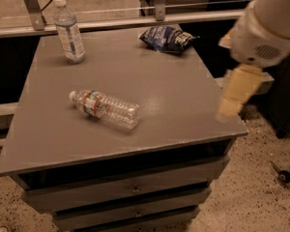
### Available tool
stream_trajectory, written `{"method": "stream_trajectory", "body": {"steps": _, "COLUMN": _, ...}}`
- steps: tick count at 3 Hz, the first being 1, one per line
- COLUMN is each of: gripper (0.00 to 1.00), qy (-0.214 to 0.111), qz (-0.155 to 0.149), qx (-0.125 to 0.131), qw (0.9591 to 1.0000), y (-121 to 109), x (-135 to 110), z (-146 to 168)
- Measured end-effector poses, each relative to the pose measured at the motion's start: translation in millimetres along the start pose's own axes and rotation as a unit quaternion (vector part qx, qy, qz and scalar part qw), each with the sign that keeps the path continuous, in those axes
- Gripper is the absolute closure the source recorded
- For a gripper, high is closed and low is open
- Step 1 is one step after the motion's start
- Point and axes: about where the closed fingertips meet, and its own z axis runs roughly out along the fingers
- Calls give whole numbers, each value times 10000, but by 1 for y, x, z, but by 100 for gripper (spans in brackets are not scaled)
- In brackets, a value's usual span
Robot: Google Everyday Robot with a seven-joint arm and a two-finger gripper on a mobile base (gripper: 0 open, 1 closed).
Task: Place water bottle upright
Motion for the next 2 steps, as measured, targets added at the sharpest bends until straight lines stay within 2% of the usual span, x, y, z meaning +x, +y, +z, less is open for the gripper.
{"method": "stream_trajectory", "body": {"steps": 1, "gripper": 0, "qy": -125, "qz": -49, "qx": -57, "qw": 9999, "y": -11, "x": -42, "z": 28}}
{"method": "stream_trajectory", "body": {"steps": 2, "gripper": 0, "qy": -299, "qz": 31, "qx": -241, "qw": 9993, "y": -12, "x": -92, "z": 53}}
